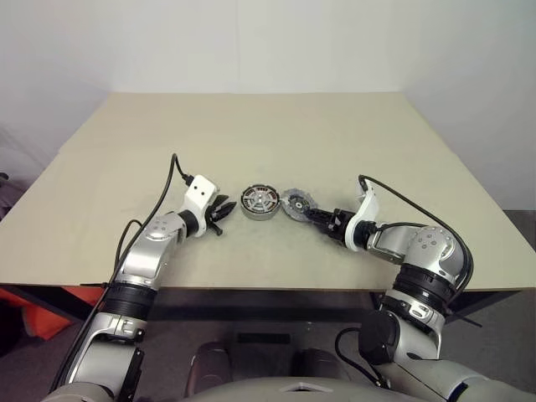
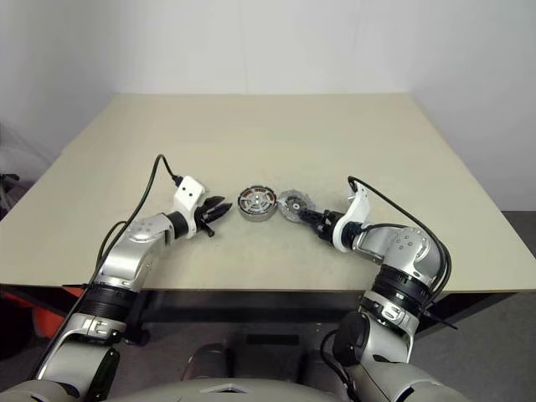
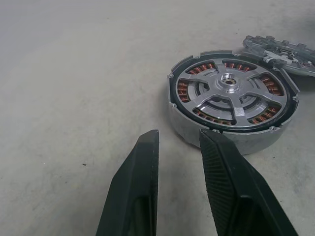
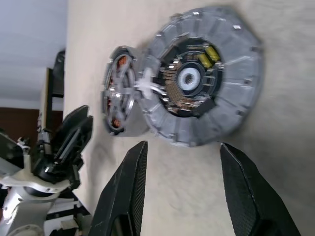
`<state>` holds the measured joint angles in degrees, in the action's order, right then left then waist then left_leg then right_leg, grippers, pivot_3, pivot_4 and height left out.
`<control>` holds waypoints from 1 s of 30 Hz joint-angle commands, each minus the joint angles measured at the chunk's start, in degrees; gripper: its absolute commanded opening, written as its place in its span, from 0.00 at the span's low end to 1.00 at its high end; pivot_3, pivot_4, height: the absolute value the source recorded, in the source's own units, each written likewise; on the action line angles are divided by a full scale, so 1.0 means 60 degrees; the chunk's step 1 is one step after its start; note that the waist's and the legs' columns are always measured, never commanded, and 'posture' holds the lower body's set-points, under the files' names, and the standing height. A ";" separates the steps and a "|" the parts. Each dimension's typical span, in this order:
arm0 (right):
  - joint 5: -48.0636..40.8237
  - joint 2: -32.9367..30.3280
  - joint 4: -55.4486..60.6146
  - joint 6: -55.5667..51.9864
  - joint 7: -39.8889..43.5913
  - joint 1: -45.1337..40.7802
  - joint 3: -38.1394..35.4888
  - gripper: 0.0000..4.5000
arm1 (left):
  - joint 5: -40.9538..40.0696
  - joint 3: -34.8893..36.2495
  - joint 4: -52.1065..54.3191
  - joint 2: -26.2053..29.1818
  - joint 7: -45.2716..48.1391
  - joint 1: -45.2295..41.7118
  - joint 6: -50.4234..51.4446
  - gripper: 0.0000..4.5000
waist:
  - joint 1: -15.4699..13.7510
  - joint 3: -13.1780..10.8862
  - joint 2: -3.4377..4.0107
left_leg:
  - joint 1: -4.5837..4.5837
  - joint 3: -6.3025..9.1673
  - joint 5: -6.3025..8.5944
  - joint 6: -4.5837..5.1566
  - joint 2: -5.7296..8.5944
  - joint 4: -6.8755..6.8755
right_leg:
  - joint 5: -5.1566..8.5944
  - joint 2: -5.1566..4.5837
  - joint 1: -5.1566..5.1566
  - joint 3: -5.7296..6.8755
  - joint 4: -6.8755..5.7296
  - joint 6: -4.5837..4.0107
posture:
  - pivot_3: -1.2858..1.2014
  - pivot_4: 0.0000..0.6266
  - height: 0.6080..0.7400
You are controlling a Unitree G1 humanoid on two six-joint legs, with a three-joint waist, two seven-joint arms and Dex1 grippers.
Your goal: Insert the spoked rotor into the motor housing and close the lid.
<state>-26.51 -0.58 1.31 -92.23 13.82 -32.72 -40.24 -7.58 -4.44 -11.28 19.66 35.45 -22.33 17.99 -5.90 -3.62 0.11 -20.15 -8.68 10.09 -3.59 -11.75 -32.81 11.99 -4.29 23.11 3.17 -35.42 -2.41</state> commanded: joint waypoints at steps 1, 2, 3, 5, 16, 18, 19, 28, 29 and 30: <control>-0.0380 -0.0124 0.0301 -0.0044 -0.0123 -0.0038 -0.0005 0.58 | 0.0048 0.0056 0.0237 0.0111 0.0008 -0.0063 -0.0179 0.31 | 0.0000 0.0000 0.0000 | 0.0000 0.0000 0.0000 0.0000 0.0000 0.0001 | 0.0000 0.0000 0.0000 0.0000 0.0000 0.0000 | 0.52 0.00 1.00; -0.0368 -0.0082 0.0304 -0.0044 -0.0156 -0.0066 -0.0096 0.58 | 0.0047 0.0061 0.0230 0.0115 0.0009 -0.0063 -0.0182 0.31 | 0.0000 0.0000 0.0000 | 0.0001 0.0000 0.0000 0.0000 0.0000 0.0002 | 0.0000 0.0000 0.0000 0.0000 0.0000 0.0000 | 0.52 0.00 1.00; -0.0322 -0.0004 0.0271 -0.0044 -0.0196 -0.0128 -0.0234 0.58 | 0.0051 0.0059 0.0245 0.0121 0.0009 -0.0045 -0.0185 0.31 | 0.0000 0.0000 0.0000 | 0.0001 0.0000 0.0000 0.0000 0.0000 0.0002 | 0.0000 0.0000 0.0000 0.0000 0.0000 0.0000 | 0.52 0.00 1.00; -0.0229 0.0163 0.0172 0.0004 -0.0283 -0.0233 -0.0402 0.58 | 0.0055 0.0049 0.0286 0.0127 0.0006 -0.0012 -0.0179 0.31 | 0.0000 0.0000 0.0001 | 0.0001 -0.0001 0.0000 0.0000 0.0000 0.0002 | 0.0000 0.0000 0.0000 0.0000 0.0001 0.0000 | 0.52 0.00 1.00; -0.0195 0.0987 -0.0460 0.0977 -0.0845 -0.0463 -0.0743 0.58 | 0.0053 0.0063 0.0370 0.0243 0.0024 0.0023 -0.0141 0.31 | 0.0029 0.0001 0.0003 | 0.0008 -0.0001 -0.0001 -0.0002 0.0000 0.0006 | 0.0001 0.0000 -0.0001 0.0000 0.0003 0.0001 | 0.52 0.00 1.00; -0.0229 0.1050 -0.0704 0.1517 -0.0939 -0.0570 -0.0737 0.58 | 0.0052 0.0052 0.0394 0.0242 0.0014 0.0045 -0.0134 0.31 | 0.0037 0.0001 0.0003 | 0.0009 -0.0001 -0.0006 -0.0010 -0.0001 0.0007 | 0.0001 0.0000 -0.0001 0.0000 0.0002 0.0001 | 0.52 0.00 1.00; -0.0246 0.1067 -0.0818 0.1759 -0.0993 -0.0611 -0.0733 0.58 | 0.0054 0.0048 0.0398 0.0237 0.0008 0.0048 -0.0132 0.31 | 0.0038 0.0001 0.0003 | 0.0010 -0.0001 -0.0008 -0.0013 -0.0001 0.0008 | 0.0001 0.0000 -0.0001 0.0000 0.0002 0.0001 | 0.52 0.00 1.00; -0.0685 0.1054 -0.2178 0.4031 -0.1331 -0.0959 -0.0485 0.58 | 0.0089 0.0038 0.0474 0.0239 -0.0056 0.0091 -0.0110 0.31 | 0.0050 0.0001 0.0004 | 0.0010 -0.0002 -0.0011 -0.0018 -0.0001 0.0009 | 0.0000 0.0000 -0.0001 0.0000 0.0001 0.0001 | 0.52 0.00 1.00; -0.0750 0.1004 -0.2276 0.4201 -0.1264 -0.0986 -0.0398 0.62 | 0.0093 0.0046 0.0476 0.0251 -0.0060 0.0098 -0.0111 0.31 | 0.0051 0.0001 0.0004 | 0.0010 -0.0002 -0.0011 -0.0018 -0.0001 0.0009 | 0.0000 0.0000 -0.0001 0.0000 0.0001 0.0001 | 0.52 0.00 1.00; -0.0834 0.0973 -0.2359 0.4319 -0.1229 -0.1012 -0.0348 0.65 | 0.0092 0.0055 0.0481 0.0258 -0.0064 0.0105 -0.0110 0.31 | 0.0052 0.0001 0.0004 | 0.0009 -0.0002 -0.0011 -0.0018 0.0000 0.0009 | 0.0000 0.0000 -0.0001 0.0000 0.0001 0.0001 | 0.52 0.00 1.00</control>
<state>-29.56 5.94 -12.81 -68.48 6.12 -36.91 -43.69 -7.43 -4.44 -10.69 20.57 35.33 -21.42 18.00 -5.59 -3.61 0.14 -20.09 -8.69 10.02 -3.70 -11.75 -32.75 11.99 -4.29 23.10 3.17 -35.41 -2.40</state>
